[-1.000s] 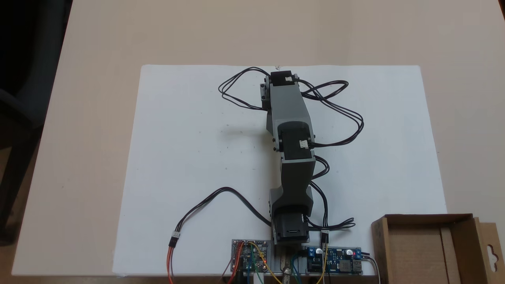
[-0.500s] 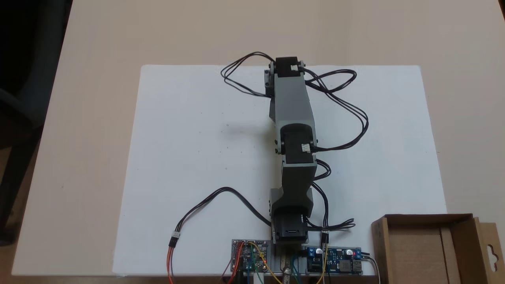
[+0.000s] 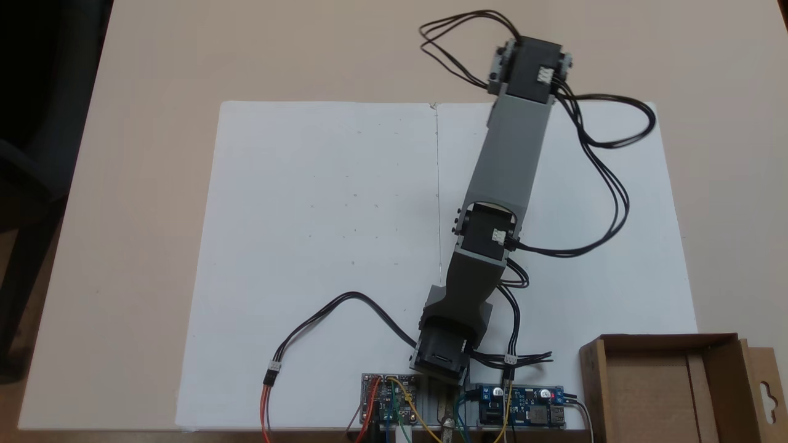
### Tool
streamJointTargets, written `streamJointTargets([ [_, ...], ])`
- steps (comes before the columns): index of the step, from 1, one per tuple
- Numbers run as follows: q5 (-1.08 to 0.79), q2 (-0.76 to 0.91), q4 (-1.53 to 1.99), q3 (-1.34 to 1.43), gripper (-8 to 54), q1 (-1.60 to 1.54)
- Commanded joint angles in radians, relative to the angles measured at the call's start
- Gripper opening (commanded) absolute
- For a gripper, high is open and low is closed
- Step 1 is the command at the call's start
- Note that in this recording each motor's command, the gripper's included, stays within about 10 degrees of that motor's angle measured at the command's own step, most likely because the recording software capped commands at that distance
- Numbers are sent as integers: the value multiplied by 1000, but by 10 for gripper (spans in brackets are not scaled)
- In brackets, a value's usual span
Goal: Grasp a green dice and put it in the bin.
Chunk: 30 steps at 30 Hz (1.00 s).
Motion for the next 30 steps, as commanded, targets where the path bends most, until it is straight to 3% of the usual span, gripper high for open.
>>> streamJointTargets([
  [1, -117, 66, 51, -52, 117, 101],
  [14, -416, 98, 43, -66, 116, 799],
  [30, -580, 40, 43, -78, 117, 1402],
])
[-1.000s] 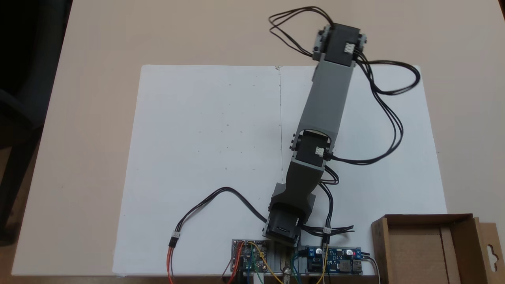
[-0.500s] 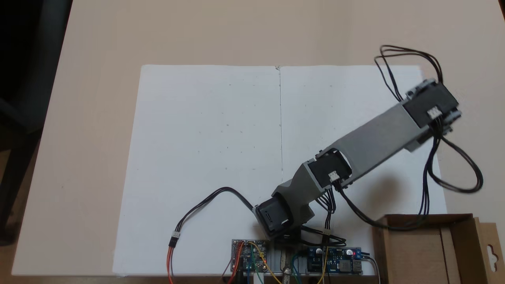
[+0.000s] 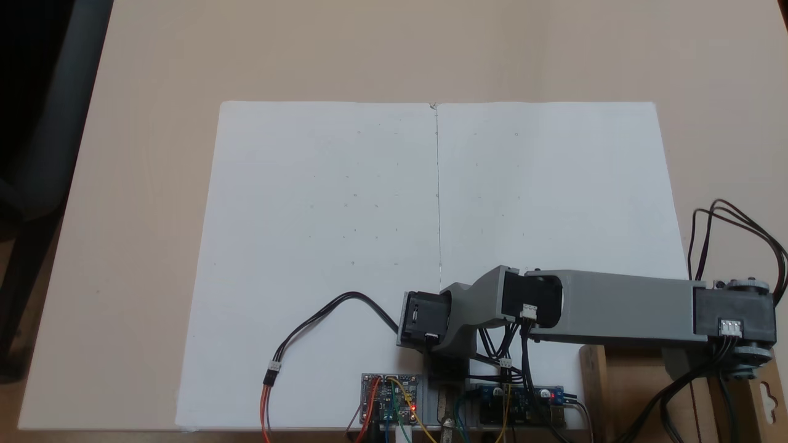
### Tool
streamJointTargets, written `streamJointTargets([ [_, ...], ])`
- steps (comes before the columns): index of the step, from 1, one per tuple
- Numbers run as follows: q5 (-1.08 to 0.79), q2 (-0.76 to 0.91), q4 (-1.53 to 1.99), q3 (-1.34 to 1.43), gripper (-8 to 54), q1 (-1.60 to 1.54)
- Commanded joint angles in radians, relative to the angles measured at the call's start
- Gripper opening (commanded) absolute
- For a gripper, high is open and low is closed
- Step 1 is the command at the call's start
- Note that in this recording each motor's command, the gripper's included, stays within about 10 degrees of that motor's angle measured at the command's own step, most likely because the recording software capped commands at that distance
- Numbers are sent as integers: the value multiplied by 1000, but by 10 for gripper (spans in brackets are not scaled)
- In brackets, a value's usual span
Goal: Grasp a green dice and put it in the bin.
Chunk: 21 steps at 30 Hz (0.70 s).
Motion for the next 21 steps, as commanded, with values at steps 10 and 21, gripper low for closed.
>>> streamJointTargets([
  [10, -120, -71, 21, -20, 232, 60],
  [21, -120, -83, 15, -12, 446, 49],
])
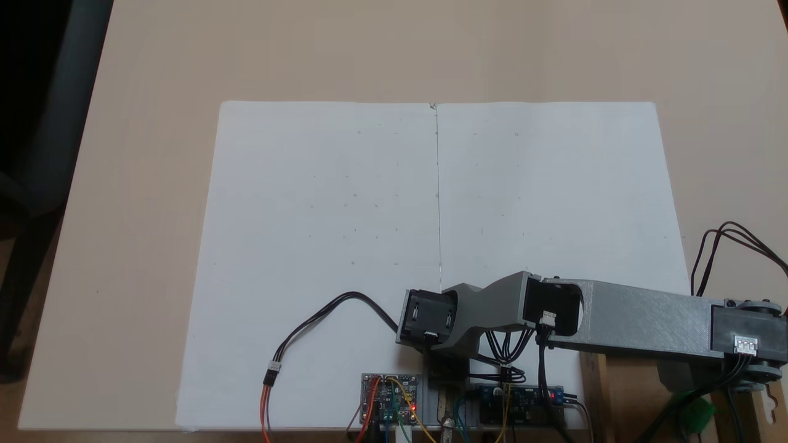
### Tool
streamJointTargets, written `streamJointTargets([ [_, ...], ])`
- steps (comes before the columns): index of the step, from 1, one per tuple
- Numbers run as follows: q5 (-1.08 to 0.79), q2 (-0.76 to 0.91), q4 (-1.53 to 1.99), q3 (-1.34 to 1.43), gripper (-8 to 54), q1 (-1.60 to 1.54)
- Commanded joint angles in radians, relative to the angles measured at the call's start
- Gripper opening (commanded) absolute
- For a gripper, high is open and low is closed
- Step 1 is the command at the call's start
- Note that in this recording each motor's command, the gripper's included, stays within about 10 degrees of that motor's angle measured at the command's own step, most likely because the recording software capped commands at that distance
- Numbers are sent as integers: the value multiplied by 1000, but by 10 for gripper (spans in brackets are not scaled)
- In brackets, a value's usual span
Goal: Grasp a green dice and put it in the bin.
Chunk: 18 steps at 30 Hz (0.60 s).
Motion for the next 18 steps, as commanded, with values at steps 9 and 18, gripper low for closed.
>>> streamJointTargets([
  [9, -44, 66, -5, -21, 436, -61],
  [18, 130, 232, -9, -20, 431, -353],
])
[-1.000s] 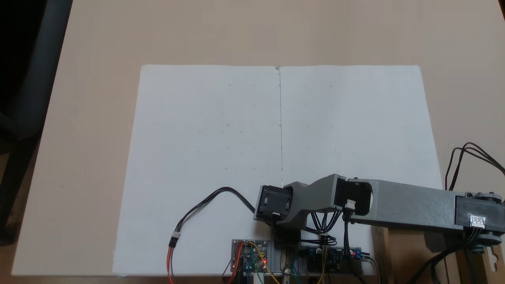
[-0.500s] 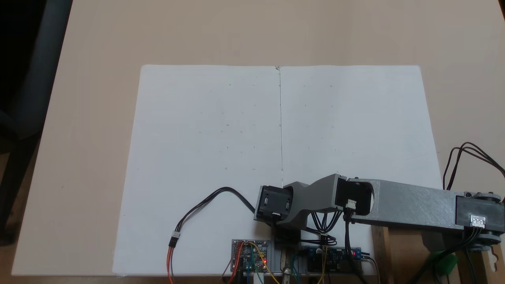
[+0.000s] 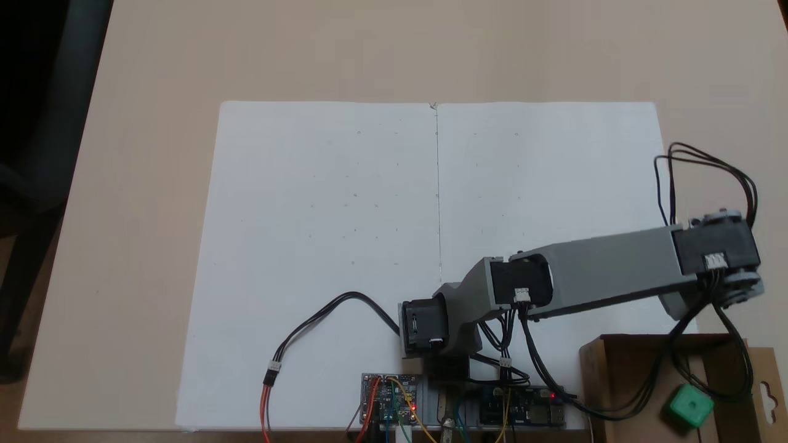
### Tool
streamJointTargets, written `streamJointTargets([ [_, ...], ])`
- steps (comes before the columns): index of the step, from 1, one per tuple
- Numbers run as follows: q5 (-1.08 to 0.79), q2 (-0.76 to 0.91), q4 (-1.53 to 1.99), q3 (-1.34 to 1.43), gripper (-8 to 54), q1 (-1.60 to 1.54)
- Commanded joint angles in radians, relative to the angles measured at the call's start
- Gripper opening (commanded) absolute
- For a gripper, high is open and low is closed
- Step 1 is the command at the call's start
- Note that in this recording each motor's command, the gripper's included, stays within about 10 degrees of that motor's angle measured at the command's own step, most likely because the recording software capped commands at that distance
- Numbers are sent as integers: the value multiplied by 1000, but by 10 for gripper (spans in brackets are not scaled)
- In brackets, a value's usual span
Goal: Grasp a green dice and put it in the bin.
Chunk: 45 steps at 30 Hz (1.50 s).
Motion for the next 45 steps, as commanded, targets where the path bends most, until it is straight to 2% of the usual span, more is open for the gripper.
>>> streamJointTargets([
  [1, 101, 89, 11, -20, 431, -78],
  [17, 374, 158, -43, -20, 432, -934],
  [26, 408, 181, -86, 8, 432, -1362],
  [33, 408, 256, -348, 244, 433, -1513],
  [41, 399, 474, -698, 833, 433, -1428],
  [45, 397, 546, -868, 1034, 433, -1416],
])
